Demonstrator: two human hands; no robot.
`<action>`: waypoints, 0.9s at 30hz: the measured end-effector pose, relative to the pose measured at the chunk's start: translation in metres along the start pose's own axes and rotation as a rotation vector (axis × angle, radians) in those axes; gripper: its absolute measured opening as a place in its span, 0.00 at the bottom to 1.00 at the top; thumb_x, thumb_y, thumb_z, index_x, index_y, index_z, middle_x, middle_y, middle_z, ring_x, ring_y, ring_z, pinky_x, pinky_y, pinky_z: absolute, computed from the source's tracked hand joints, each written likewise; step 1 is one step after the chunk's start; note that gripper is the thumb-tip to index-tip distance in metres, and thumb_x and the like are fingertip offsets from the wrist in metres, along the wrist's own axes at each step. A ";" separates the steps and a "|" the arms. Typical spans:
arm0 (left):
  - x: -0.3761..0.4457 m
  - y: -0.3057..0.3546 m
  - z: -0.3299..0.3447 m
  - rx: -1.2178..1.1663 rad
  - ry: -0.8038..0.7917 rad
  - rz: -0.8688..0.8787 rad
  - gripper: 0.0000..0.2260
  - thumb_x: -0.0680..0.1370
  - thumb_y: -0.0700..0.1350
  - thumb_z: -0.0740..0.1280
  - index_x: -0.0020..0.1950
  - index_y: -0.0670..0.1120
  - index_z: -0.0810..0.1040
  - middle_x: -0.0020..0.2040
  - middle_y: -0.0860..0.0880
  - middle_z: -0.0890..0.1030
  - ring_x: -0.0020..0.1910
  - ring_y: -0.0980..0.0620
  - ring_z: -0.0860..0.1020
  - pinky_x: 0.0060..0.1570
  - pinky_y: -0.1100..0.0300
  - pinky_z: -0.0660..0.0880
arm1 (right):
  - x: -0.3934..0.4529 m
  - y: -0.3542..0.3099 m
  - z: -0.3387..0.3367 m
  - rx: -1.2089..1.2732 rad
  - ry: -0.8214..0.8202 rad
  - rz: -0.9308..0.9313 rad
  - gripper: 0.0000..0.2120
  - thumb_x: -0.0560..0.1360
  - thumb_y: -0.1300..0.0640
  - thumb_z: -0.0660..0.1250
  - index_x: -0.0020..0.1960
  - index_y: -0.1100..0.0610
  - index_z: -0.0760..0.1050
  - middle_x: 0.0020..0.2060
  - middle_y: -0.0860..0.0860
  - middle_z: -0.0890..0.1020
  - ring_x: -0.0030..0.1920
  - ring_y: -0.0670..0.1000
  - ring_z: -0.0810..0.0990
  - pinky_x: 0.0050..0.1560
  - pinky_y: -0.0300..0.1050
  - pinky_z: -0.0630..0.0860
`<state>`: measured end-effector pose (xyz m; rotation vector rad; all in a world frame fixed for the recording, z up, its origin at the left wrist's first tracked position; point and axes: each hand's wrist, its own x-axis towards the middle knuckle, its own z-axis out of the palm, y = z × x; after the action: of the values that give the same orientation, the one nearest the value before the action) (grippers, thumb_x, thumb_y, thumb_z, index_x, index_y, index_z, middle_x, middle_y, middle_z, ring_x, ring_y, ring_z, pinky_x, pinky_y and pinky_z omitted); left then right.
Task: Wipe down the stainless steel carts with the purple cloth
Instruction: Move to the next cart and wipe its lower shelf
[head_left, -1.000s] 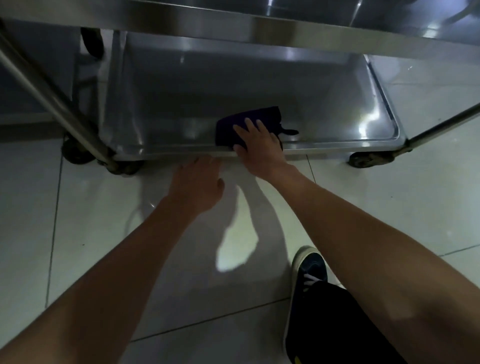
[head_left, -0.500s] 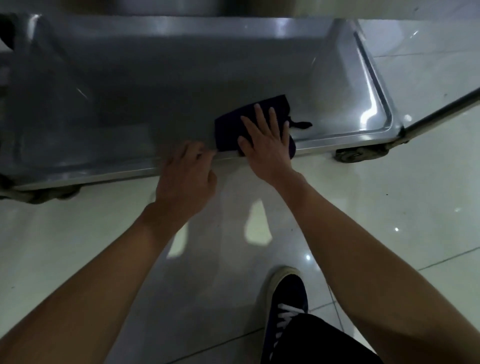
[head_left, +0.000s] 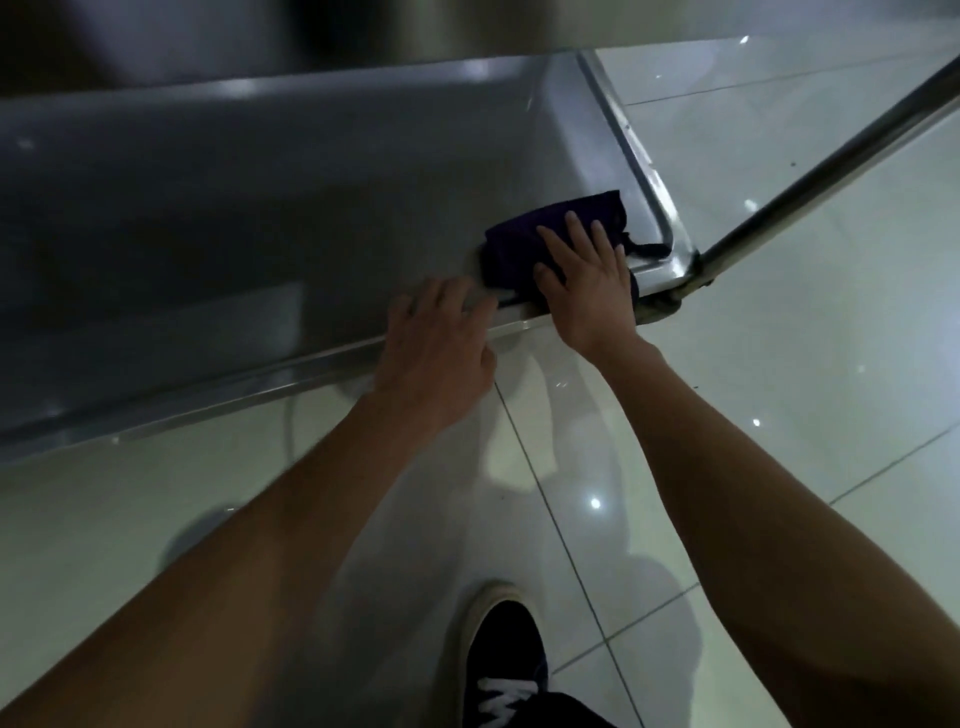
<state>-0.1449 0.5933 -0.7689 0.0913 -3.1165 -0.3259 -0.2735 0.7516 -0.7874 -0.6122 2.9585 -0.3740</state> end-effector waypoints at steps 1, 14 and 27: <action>0.007 0.007 0.001 0.013 -0.003 0.013 0.22 0.78 0.52 0.63 0.72 0.51 0.69 0.71 0.46 0.70 0.69 0.45 0.68 0.63 0.46 0.68 | 0.004 0.011 -0.003 -0.003 0.003 0.024 0.24 0.84 0.44 0.51 0.80 0.45 0.57 0.81 0.51 0.54 0.81 0.57 0.47 0.78 0.58 0.43; 0.023 0.019 0.008 -0.009 -0.015 0.039 0.19 0.78 0.50 0.62 0.68 0.50 0.74 0.64 0.48 0.74 0.63 0.45 0.72 0.58 0.47 0.70 | 0.032 0.057 -0.015 -0.022 0.000 0.153 0.24 0.84 0.45 0.45 0.80 0.44 0.56 0.81 0.52 0.52 0.80 0.58 0.45 0.78 0.62 0.42; -0.074 -0.132 -0.028 0.044 0.160 -0.321 0.12 0.75 0.48 0.66 0.57 0.49 0.81 0.57 0.46 0.78 0.57 0.40 0.75 0.55 0.45 0.72 | 0.039 -0.113 0.031 -0.034 -0.166 -0.089 0.26 0.83 0.44 0.48 0.80 0.41 0.48 0.81 0.51 0.44 0.80 0.59 0.38 0.76 0.64 0.38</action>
<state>-0.0631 0.4630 -0.7691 0.5908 -2.9434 -0.2372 -0.2620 0.6291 -0.7900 -0.7429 2.7916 -0.2669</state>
